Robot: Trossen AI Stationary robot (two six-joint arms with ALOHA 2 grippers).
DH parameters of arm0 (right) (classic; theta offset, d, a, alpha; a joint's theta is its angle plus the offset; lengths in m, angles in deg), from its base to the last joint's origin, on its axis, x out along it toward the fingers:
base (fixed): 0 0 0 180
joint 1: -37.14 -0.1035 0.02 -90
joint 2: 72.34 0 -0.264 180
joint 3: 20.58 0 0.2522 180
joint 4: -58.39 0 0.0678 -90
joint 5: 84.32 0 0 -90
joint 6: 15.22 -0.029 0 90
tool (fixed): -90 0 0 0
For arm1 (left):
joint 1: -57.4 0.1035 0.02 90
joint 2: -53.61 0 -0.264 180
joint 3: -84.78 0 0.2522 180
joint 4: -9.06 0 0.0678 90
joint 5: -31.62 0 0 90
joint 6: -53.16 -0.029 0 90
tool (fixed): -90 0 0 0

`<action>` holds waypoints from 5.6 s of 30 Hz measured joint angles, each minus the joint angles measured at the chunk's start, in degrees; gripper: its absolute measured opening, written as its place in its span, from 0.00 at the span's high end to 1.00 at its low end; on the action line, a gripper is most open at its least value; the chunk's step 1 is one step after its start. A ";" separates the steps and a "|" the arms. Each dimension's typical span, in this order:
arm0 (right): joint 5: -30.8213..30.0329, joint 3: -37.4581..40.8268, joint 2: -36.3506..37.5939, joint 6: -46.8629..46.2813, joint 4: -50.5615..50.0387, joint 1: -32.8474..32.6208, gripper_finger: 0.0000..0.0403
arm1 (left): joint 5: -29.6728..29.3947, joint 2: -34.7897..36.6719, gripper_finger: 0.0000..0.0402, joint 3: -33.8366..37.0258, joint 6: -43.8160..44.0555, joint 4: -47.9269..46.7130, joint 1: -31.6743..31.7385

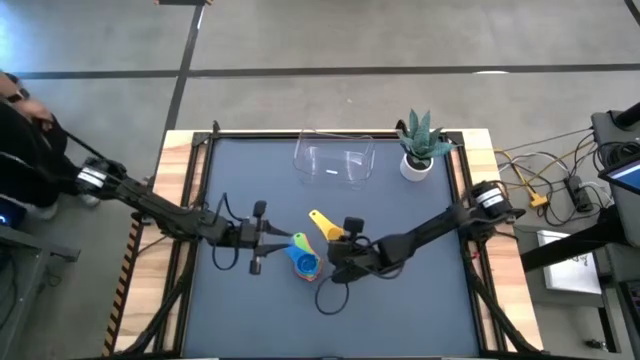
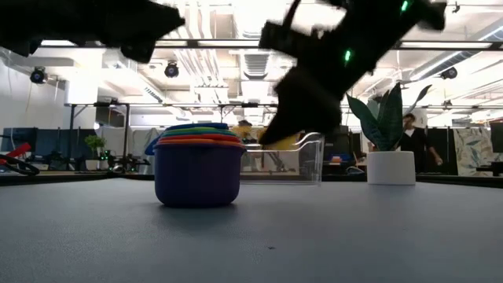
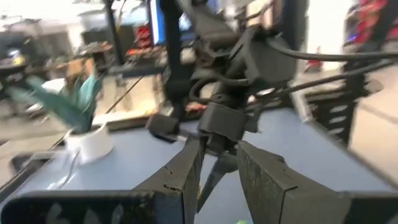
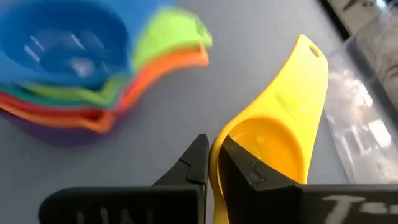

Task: Nest measuring cups in basket
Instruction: Stack the yellow measuring cup on top of the blue measuring cup, then put the nested measuring cups into the transparent bin

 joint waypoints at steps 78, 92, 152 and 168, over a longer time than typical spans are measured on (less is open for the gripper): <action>8.38 -0.02 -2.58 9.95 24.76 -3.30 0.68 | -1.35 12.37 0.77 5.49 5.69 -4.71 -0.04; -2.72 2.15 7.30 5.78 11.70 -7.62 0.76 | -3.77 -0.80 0.78 -12.96 9.80 -31.44 -3.58; -7.14 7.96 12.24 -0.22 11.63 -10.19 0.81 | -17.85 -28.90 0.90 -37.55 37.23 -87.05 -14.80; -7.14 7.93 12.24 -0.04 11.22 -10.19 0.83 | -20.81 -24.60 0.90 -37.28 26.30 -87.02 -8.50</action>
